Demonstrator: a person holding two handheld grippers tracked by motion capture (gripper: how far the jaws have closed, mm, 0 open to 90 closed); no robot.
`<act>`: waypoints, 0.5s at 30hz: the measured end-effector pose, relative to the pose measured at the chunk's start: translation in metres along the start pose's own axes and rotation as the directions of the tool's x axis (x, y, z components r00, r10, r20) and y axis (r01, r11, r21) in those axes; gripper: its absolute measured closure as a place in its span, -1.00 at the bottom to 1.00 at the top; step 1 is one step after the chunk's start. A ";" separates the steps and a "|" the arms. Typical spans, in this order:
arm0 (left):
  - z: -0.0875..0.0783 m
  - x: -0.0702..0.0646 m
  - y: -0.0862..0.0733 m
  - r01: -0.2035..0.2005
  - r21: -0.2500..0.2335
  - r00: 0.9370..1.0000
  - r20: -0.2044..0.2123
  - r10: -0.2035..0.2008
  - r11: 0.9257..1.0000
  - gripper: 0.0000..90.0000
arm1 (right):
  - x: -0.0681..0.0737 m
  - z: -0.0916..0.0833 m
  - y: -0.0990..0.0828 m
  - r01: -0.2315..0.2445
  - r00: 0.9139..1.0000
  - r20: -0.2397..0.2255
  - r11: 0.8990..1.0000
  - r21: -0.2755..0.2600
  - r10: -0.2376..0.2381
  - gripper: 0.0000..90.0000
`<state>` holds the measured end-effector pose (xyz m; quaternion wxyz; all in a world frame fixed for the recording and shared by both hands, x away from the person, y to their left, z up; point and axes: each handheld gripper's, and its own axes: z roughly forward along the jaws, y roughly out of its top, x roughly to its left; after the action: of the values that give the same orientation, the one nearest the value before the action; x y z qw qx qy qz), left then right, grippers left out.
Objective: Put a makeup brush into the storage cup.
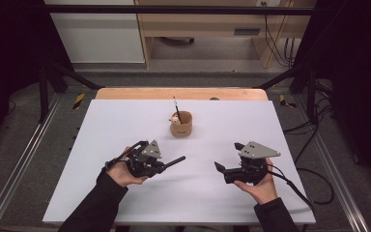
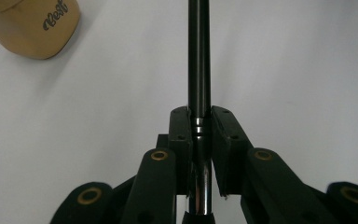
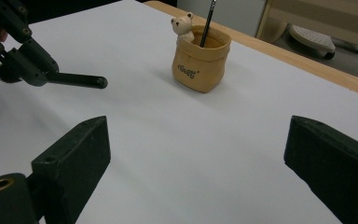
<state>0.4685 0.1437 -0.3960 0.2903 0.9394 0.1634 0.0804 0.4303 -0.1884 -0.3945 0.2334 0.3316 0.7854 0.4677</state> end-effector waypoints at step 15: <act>-0.001 -0.007 0.010 -0.030 0.003 0.999 0.026 0.030 1.000 0.75 | 0.017 0.004 0.024 0.132 0.991 -0.031 0.988 0.077 -0.130 -0.83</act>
<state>0.4647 0.1337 -0.3896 0.2897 0.9432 0.1457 0.0724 0.4293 -0.1655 -0.3756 0.2401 0.2819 0.8263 0.4243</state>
